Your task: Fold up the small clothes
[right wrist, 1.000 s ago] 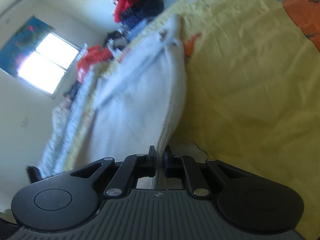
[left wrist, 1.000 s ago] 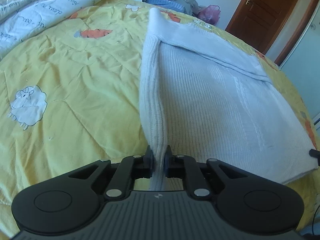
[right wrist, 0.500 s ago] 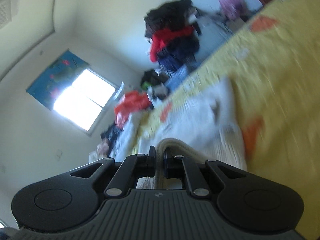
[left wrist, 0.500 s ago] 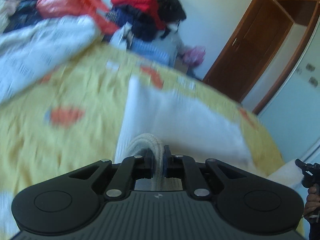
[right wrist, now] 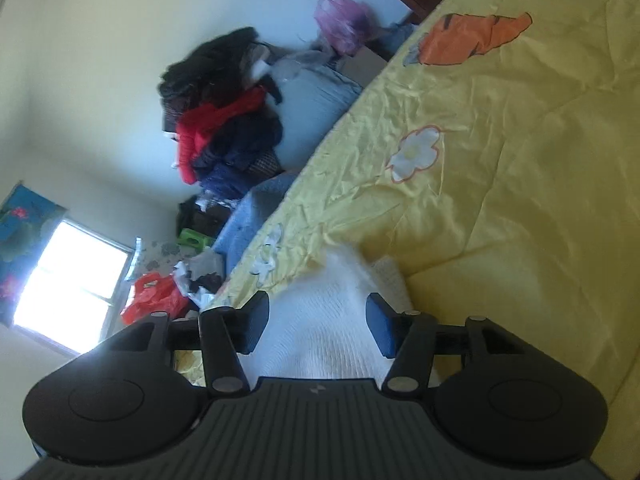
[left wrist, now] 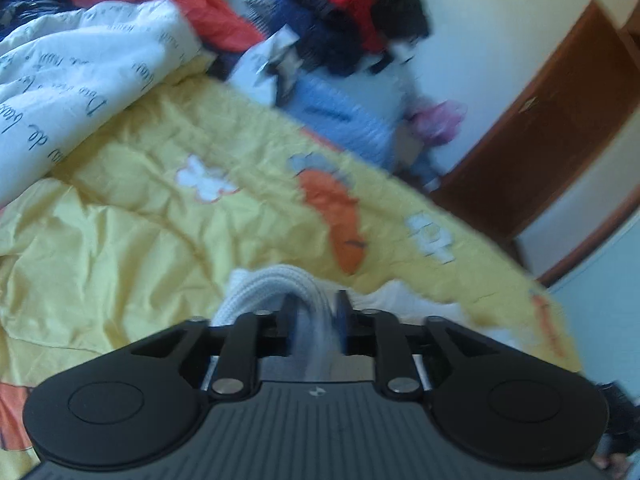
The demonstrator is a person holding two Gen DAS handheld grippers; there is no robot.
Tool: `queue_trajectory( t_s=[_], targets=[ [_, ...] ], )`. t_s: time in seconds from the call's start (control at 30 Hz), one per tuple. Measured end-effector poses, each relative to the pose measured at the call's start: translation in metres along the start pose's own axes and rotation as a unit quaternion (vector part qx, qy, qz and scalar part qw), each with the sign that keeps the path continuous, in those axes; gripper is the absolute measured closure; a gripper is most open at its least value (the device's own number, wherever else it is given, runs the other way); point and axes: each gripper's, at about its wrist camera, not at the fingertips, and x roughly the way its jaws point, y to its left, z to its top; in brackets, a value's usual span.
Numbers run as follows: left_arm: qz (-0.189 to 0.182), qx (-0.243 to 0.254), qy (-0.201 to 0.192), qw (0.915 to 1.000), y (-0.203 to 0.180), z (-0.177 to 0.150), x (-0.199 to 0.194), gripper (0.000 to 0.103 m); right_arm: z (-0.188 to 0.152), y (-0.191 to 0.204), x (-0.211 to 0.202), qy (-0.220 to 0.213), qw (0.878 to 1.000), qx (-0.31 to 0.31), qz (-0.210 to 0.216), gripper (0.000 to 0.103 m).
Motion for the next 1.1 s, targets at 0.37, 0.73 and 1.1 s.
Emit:
queue_trajectory(
  t_s=[0.37, 0.73, 1.1],
  targets=[
    [0.048, -0.032, -0.065, 0.9962, 0.03, -0.092, -0.078, 0.017, -0.069, -0.021, -0.108, 0.024, 0.998, -0.06, 0.015, 0.044],
    [0.069, -0.078, -0.042, 0.9937, 0.014, -0.133, -0.019, 0.016, -0.118, -0.043, -0.085, 0.048, 0.999, -0.002, 0.005, 0.041],
    [0.088, -0.024, -0.048, 0.9947, -0.006, -0.11, -0.024, 0.081, -0.116, -0.017, -0.064, -0.01, 1.0, -0.004, -0.007, 0.077]
  ],
)
